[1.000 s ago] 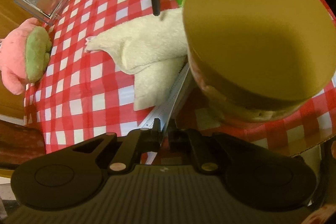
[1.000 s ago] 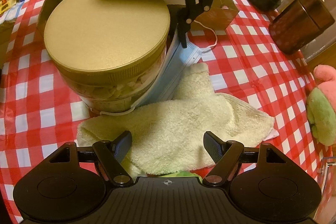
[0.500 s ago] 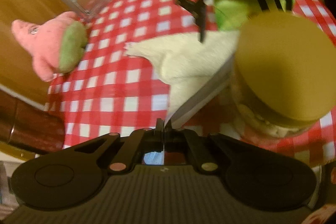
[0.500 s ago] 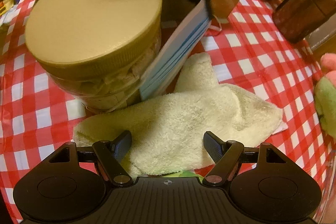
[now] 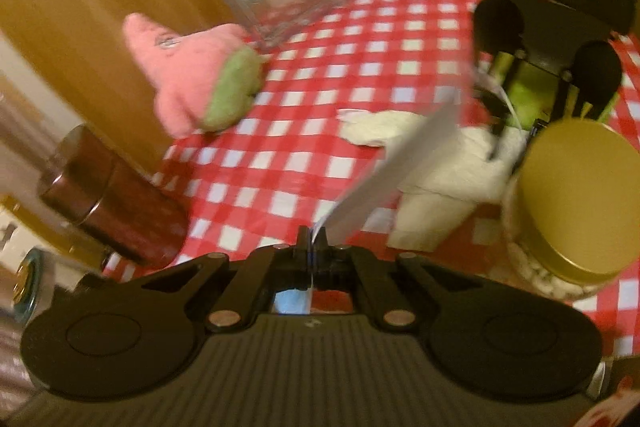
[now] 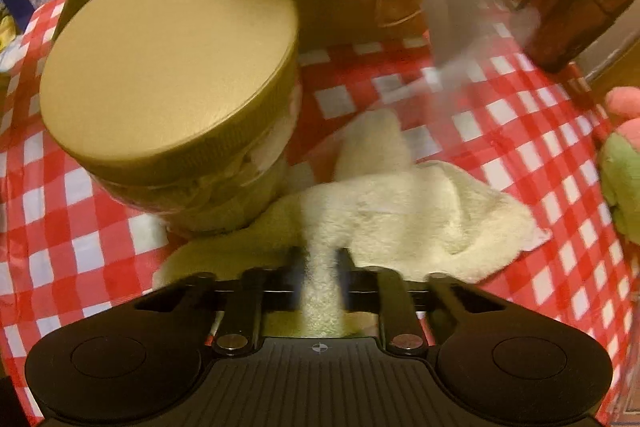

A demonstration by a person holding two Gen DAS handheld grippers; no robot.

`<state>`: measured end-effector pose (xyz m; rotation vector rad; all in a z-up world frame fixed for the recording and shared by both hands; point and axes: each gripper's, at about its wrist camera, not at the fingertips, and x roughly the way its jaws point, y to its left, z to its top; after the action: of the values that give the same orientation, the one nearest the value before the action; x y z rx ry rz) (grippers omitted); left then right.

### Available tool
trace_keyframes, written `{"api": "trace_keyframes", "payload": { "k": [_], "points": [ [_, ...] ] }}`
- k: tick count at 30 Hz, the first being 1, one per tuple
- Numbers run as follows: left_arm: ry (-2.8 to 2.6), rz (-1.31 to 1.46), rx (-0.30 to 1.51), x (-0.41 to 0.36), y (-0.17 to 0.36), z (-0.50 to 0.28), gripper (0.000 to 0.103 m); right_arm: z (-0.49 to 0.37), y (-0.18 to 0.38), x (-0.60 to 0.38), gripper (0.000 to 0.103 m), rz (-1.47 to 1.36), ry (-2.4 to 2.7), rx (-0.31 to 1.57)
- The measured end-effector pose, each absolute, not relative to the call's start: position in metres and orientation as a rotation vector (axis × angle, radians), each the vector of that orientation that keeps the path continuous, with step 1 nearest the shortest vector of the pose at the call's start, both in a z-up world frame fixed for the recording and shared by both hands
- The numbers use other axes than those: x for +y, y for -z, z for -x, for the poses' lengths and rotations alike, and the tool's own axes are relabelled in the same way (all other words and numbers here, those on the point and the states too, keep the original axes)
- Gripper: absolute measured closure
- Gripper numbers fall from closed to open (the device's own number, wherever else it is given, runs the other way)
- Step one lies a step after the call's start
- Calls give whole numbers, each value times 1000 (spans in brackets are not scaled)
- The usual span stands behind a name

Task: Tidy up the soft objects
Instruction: 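Lift the mask with the left gripper while the right gripper grasps the cream towel, then carry the mask and cream towel up and over to the cardboard tray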

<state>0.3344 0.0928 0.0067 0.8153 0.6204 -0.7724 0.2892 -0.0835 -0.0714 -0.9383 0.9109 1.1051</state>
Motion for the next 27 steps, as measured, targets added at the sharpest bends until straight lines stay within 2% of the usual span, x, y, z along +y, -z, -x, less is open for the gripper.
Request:
{"api": "trace_keyframes", "payload": {
  "k": [10, 27],
  "points": [
    [619, -651, 671, 106, -31, -342, 102, -289, 31, -104, 93, 827, -930, 763],
    [524, -425, 691, 84, -95, -295, 102, -240, -78, -148, 94, 624, -684, 533]
  ]
}}
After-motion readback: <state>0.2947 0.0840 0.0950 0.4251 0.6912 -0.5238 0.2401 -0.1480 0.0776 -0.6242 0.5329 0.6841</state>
